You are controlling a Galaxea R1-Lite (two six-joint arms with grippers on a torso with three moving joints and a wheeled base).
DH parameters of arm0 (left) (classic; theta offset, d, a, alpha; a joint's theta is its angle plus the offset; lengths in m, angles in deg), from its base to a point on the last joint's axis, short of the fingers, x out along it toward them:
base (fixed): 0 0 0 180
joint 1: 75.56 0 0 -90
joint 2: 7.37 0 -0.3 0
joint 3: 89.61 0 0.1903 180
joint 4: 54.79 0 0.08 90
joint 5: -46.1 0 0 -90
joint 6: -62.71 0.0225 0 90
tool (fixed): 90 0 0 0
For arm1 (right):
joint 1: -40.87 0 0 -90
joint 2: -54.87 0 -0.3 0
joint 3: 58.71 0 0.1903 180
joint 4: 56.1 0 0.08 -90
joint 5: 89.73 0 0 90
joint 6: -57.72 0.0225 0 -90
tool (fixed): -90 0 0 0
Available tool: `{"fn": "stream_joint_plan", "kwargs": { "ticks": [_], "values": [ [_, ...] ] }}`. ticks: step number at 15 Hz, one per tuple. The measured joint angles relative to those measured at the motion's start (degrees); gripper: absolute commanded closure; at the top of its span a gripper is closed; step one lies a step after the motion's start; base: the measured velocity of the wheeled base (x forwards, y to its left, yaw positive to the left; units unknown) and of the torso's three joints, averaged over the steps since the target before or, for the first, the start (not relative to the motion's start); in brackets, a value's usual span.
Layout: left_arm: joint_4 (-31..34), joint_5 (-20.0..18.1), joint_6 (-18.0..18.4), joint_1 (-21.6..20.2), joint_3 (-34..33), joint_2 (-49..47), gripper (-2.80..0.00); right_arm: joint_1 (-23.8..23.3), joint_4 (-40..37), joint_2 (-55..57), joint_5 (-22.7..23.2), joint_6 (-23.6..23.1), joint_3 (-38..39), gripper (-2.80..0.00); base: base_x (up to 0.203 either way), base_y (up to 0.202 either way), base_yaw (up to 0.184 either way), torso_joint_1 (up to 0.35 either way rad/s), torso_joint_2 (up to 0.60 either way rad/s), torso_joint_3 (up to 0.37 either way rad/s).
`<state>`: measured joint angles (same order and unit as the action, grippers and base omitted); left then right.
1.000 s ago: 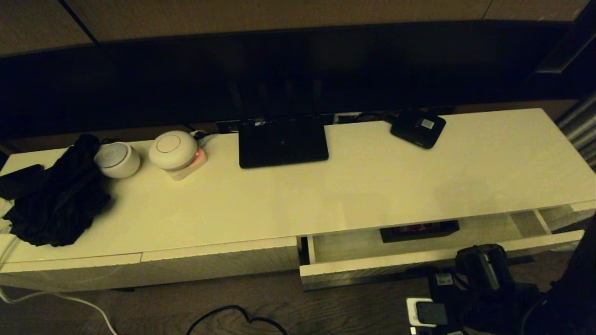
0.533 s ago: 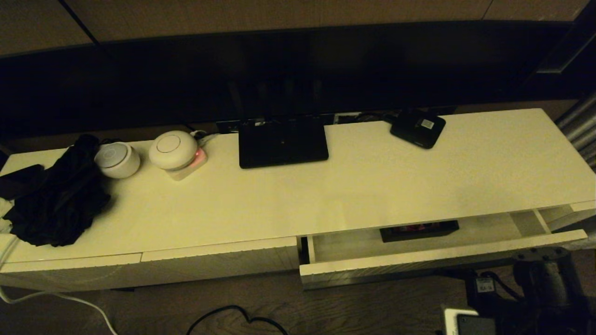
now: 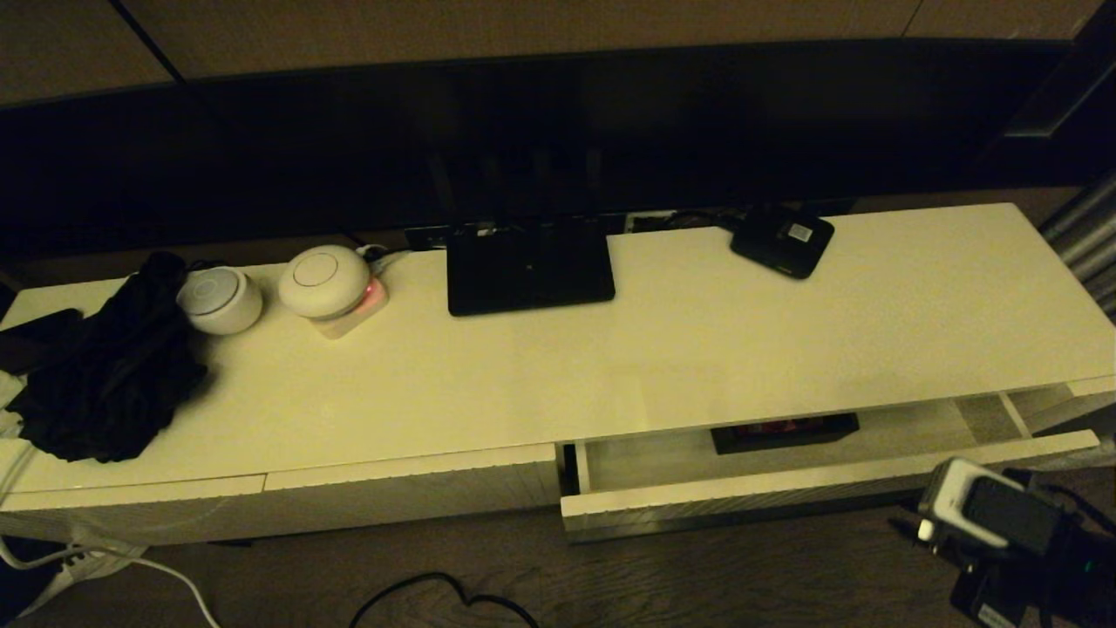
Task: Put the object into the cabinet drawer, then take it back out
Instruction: Open the drawer
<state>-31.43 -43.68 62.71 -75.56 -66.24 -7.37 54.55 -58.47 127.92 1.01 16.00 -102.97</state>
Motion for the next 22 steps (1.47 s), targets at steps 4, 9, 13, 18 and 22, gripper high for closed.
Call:
{"fn": "stream_joint_plan", "kwargs": {
  "ticks": [4,9,13,18,22],
  "values": [
    [0.0,-0.01,0.0,0.0,0.0,0.0,0.0,1.0,-22.73,-6.37,-4.77,22.36,-15.94,0.0,0.0,0.0,0.0,0.0,0.0,0.0],
    [0.0,0.01,0.02,0.0,0.0,0.0,0.0,6.79,-45.07,-8.39,-5.4,47.93,-25.81,0.0,0.0,0.0,0.0,0.0,0.0,0.0],
    [0.0,-0.01,0.0,0.0,0.0,0.0,0.0,7.46,-38.06,0.39,-6.49,60.88,-25.12,0.0,0.0,0.0,0.0,0.0,0.0,0.0],
    [0.0,-0.01,0.0,0.0,0.0,0.0,0.0,7.29,-17.92,10.97,-12.38,60.08,-23.04,0.0,0.0,0.0,0.0,0.0,0.0,0.0],
    [0.0,-0.01,0.0,0.0,0.0,0.0,0.0,7.81,-14.74,14.39,-13.92,59.3,-22.54,0.0,0.0,0.0,0.0,0.0,0.0,0.0]
  ]
}}
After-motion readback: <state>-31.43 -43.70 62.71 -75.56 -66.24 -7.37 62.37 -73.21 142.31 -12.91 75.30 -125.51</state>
